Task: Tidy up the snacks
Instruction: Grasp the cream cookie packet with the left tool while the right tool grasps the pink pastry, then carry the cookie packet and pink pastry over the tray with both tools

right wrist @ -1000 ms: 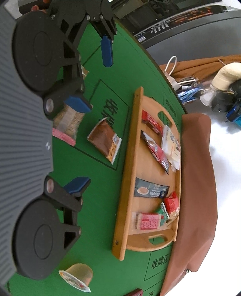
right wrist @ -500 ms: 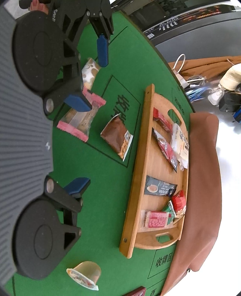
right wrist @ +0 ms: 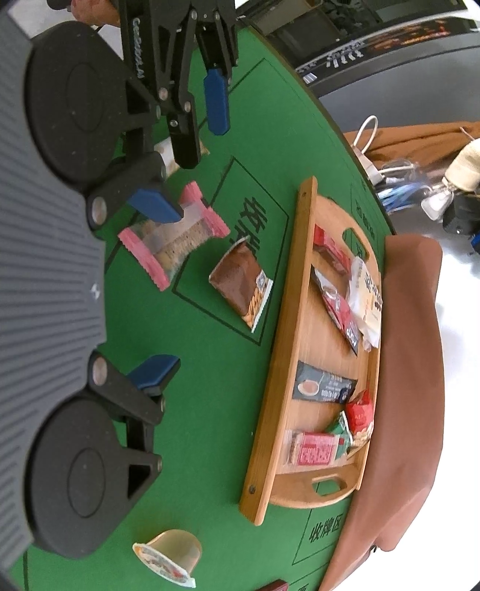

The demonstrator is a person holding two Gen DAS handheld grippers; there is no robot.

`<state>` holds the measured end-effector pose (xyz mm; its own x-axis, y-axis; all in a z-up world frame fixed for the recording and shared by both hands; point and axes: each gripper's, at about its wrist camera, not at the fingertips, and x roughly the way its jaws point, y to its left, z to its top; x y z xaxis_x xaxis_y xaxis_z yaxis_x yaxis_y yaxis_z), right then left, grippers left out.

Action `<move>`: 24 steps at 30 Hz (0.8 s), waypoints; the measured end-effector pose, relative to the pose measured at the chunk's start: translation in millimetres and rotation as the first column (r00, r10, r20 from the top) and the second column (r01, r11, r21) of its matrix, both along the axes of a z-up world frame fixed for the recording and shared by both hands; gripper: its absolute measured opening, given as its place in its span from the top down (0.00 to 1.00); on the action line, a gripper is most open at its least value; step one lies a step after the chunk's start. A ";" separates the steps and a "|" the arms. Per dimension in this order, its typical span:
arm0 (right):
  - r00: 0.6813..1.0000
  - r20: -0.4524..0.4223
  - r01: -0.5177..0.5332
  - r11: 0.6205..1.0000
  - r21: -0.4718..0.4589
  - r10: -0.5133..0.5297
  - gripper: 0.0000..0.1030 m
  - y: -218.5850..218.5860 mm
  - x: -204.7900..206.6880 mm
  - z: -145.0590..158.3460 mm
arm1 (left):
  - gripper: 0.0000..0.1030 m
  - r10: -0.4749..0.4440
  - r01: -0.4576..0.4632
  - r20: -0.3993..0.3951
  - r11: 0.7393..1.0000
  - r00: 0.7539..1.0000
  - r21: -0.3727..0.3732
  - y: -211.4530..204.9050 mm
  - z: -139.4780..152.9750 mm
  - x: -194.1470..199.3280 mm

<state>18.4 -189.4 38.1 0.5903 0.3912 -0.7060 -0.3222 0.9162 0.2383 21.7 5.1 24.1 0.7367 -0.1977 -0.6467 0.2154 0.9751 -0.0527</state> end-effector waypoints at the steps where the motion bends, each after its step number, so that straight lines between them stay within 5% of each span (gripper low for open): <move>1: 1.000 0.002 -0.007 1.000 -0.004 0.007 0.17 1.7 -0.6 0.1 | 0.39 -0.008 0.008 0.000 1.000 1.000 0.000 0.4 0.0 -1.8; 4: 1.000 0.020 -0.011 0.999 -0.032 0.011 0.17 6.3 -1.8 1.2 | 0.19 -0.045 0.045 -0.011 0.999 0.999 -0.012 0.9 -3.5 -5.5; 10: 1.000 0.028 0.007 0.999 -0.032 -0.006 0.17 0.3 -0.2 6.4 | 0.20 -0.051 0.051 -0.035 0.999 0.998 0.002 -4.1 -15.8 -4.5; 12: 0.999 0.033 0.005 0.999 -0.041 -0.004 0.17 0.2 -1.0 7.2 | 0.23 -0.049 0.050 -0.028 0.999 0.998 0.019 -6.0 -19.2 -3.9; 14: 1.000 0.030 0.001 0.999 -0.043 0.000 0.17 0.5 -1.8 6.8 | 0.43 -0.057 0.058 -0.012 0.998 0.998 0.038 -8.1 -19.9 -4.4; 18: 0.999 0.025 -0.020 0.999 -0.049 0.021 0.17 5.1 -2.2 3.8 | 0.46 -0.045 0.042 -0.039 0.998 0.998 -0.054 5.3 -14.1 4.0; 24: 0.996 0.008 -0.092 0.993 -0.067 0.093 0.17 25.1 -4.1 -3.5 | 0.46 0.066 -0.067 0.022 0.998 0.998 0.016 22.7 -2.2 15.8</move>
